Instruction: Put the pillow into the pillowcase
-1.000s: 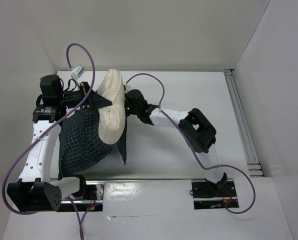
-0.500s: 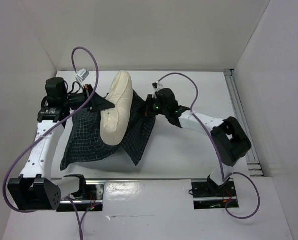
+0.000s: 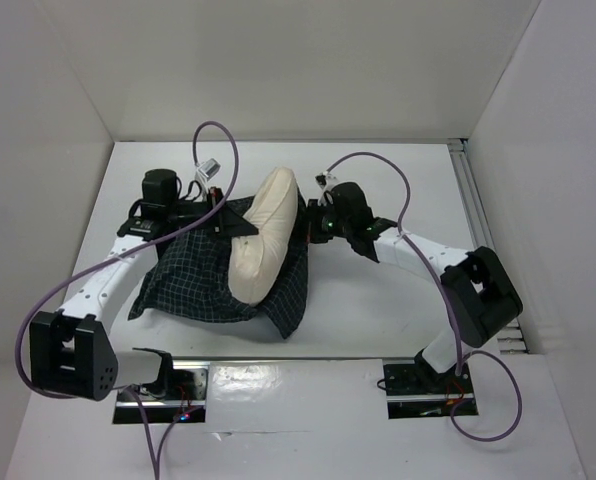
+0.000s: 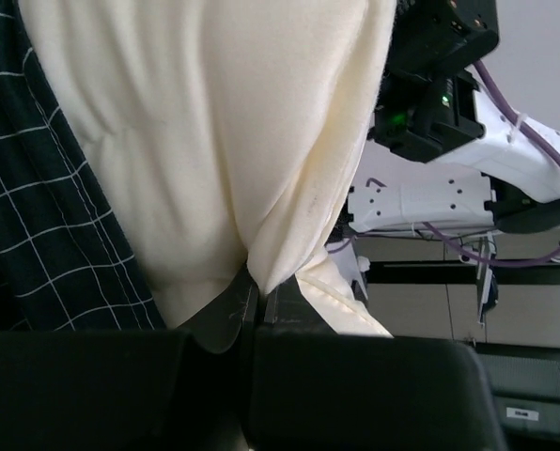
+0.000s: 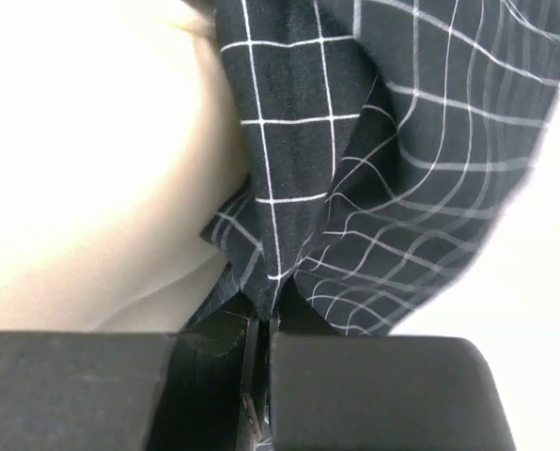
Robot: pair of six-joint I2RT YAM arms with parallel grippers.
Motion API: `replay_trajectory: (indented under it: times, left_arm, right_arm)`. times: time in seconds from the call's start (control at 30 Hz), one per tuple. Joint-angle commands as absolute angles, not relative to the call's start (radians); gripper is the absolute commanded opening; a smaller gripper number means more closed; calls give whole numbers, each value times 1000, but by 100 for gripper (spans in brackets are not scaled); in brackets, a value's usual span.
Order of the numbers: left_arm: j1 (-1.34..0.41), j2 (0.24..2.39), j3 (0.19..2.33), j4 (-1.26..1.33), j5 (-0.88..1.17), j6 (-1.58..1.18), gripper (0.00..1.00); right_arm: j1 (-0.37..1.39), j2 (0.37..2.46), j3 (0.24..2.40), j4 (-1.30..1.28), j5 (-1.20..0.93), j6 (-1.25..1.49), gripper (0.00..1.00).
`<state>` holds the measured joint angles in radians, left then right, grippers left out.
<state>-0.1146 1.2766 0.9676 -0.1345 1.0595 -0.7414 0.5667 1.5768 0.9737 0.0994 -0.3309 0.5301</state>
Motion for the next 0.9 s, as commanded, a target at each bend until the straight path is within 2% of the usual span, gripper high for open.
replay_trajectory:
  times: [0.0, 0.07, 0.1, 0.13, 0.17, 0.2, 0.23, 0.3, 0.43, 0.57, 0.6, 0.63, 0.73, 0.77, 0.87]
  left_arm:
    - [-133, 1313, 937, -40, 832, -750, 0]
    - [-156, 1328, 946, -40, 793, -761, 0]
    - [-156, 1328, 946, -6, 784, -761, 0]
    - [-156, 1341, 946, 8, 772, -776, 0]
    - [-156, 1354, 946, 20, 772, -788, 0]
    - [-156, 1364, 946, 41, 772, -801, 0]
    - [-156, 1374, 946, 41, 791, -810, 0]
    - [-156, 1387, 946, 72, 802, -830, 0]
    - [-156, 1364, 956, 61, 804, -833, 0]
    - [-156, 1355, 992, 25, 824, -811, 0]
    - [-156, 1355, 992, 25, 824, -811, 0]
    - [-156, 1342, 992, 25, 839, -825, 0]
    - [-156, 1330, 1023, 38, 874, -834, 0]
    - [-156, 1316, 1032, 25, 885, -834, 0]
    - [-137, 1292, 1077, -15, 896, -834, 0]
  right_arm:
    - [526, 1523, 991, 121, -255, 506, 0]
    - [526, 1532, 991, 112, -242, 518, 1]
    - [526, 1532, 991, 103, -233, 518, 6]
    - [526, 1532, 980, 103, -175, 547, 19]
    - [526, 1543, 980, 88, -137, 561, 25]
    - [526, 1543, 971, 72, -96, 578, 35]
    - [517, 1560, 960, 72, -42, 593, 20]
    - [517, 1601, 960, 83, 14, 618, 0]
    - [541, 1658, 1006, 52, 93, 606, 0]
    - [566, 1667, 1038, 124, -45, 577, 1]
    - [575, 1699, 1060, 124, -73, 577, 7]
    - [595, 1719, 1086, 124, -99, 568, 18]
    - [626, 1779, 1144, 164, -195, 577, 33]
    - [635, 1793, 1163, 179, -222, 595, 42]
    - [646, 1864, 1199, 218, -271, 618, 52]
